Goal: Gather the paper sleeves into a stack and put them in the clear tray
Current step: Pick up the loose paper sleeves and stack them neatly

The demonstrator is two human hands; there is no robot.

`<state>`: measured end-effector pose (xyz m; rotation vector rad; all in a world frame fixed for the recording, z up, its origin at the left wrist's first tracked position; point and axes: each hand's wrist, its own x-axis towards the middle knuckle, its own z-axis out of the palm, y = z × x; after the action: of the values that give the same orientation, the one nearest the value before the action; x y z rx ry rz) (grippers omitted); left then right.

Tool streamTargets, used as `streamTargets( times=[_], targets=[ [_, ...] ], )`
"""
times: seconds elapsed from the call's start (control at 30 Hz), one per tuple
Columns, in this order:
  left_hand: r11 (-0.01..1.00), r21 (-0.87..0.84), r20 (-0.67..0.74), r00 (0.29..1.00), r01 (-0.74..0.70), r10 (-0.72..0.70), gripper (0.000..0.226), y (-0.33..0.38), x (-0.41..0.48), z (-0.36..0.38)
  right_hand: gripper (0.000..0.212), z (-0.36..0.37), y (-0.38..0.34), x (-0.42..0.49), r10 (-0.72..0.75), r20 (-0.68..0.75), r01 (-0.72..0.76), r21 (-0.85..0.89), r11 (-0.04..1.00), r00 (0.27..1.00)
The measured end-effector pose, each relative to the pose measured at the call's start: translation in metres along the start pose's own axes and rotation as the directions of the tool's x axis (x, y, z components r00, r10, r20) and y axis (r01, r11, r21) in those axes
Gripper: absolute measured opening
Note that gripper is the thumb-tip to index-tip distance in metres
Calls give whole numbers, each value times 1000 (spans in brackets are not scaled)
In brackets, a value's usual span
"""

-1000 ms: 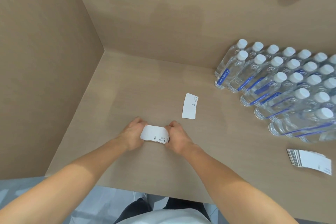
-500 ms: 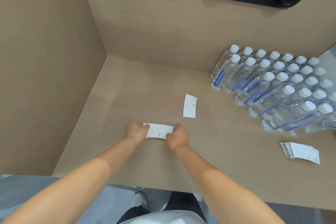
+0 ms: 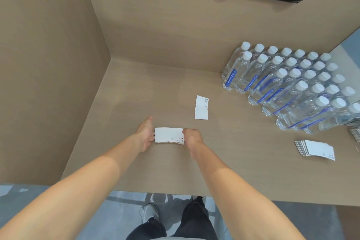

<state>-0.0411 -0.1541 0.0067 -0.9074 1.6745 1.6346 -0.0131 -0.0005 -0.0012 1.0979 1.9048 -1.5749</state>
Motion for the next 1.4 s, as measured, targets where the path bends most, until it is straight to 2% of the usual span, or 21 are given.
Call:
streamTargets(
  times=[0.13, 0.2, 0.27, 0.33, 0.43, 0.5, 0.53, 0.63, 0.7, 0.8, 0.87, 0.93, 0.97, 1.03, 1.07, 1.13, 1.23, 1.3, 1.33, 1.37, 1.4],
  targets=[
    [999, 33, -6, 1000, 20, -19, 66, 2, 3, 1, 34, -2, 8, 25, -15, 28, 14, 15, 1000, 1000],
    [998, 54, -42, 999, 21, -18, 63, 8, 2, 4, 23, -10, -1, 12, -10, 32, 10, -15, 1000, 999],
    [992, 124, -110, 993, -34, 48, 59, 19, 0, 11, 12, -24, -13, 3, -30, 12, 31, -91, 995, 999],
    [973, 208, -165, 978, -95, 131, 60, 32, 6, 24, 21, -43, -25, 10, -100, -24, 94, -179, 979, 995],
    [935, 320, -133, 970, -151, 202, 57, 50, 13, 60, 30, -78, -49, 27, -235, -13, 213, -372, 904, 972],
    [864, 456, -74, 958, -214, 277, 49, 58, 10, 91, 24, -98, -64, 43, -290, 56, 278, -498, 821, 955],
    [800, 543, -33, 946, -254, 323, 44, 61, 10, 107, 24, -108, -72, 50, -310, 85, 305, -542, 783, 947],
    [522, 797, 64, 902, -303, 427, 26, 65, 15, 149, 33, -133, -89, 71, -359, 156, 371, -639, 674, 920],
    [434, 853, 74, 891, -289, 447, 26, 66, 25, 168, 38, -142, -98, 88, -322, 222, 382, -683, 622, 920],
    [424, 878, 17, 901, -220, 433, 41, 64, 44, 190, 44, -146, -104, 118, -292, 313, 427, -699, 574, 904],
    [441, 886, -49, 916, -144, 398, 50, 60, 54, 200, 40, -144, -109, 134, -309, 368, 479, -716, 508, 877],
    [476, 875, -121, 916, -83, 382, 57, 53, 60, 208, 35, -141, -115, 147, -317, 422, 528, -694, 489, 849],
    [481, 875, -151, 907, -62, 393, 61, 50, 63, 211, 38, -137, -116, 155, -343, 473, 581, -715, 390, 812],
    [474, 880, -182, 889, -45, 421, 65, 44, 67, 215, 44, -127, -113, 175, -395, 602, 689, -714, 124, 694],
    [466, 883, -185, 878, -48, 441, 65, 41, 69, 217, 44, -123, -111, 183, -393, 635, 703, -710, 41, 665],
    [477, 876, -180, 867, -74, 464, 63, 38, 70, 218, 39, -119, -107, 192, -396, 679, 725, -688, -47, 618],
    [515, 850, -175, 862, -111, 476, 63, 36, 70, 213, 30, -119, -104, 197, -358, 706, 720, -684, -120, 611],
    [486, 863, -134, 866, -136, 482, 66, 37, 71, 207, 25, -122, -106, 196, -383, 723, 694, -679, -239, 576],
    [467, 872, -112, 869, -146, 481, 67, 38, 70, 204, 25, -122, -105, 195, -391, 723, 682, -682, -265, 570],
    [443, 883, -89, 872, -155, 482, 67, 38, 70, 200, 24, -123, -106, 191, -381, 704, 667, -702, -247, 599],
    [410, 898, -64, 872, -163, 486, 65, 39, 70, 197, 24, -125, -106, 185, -380, 666, 656, -733, -178, 642]
  ],
)
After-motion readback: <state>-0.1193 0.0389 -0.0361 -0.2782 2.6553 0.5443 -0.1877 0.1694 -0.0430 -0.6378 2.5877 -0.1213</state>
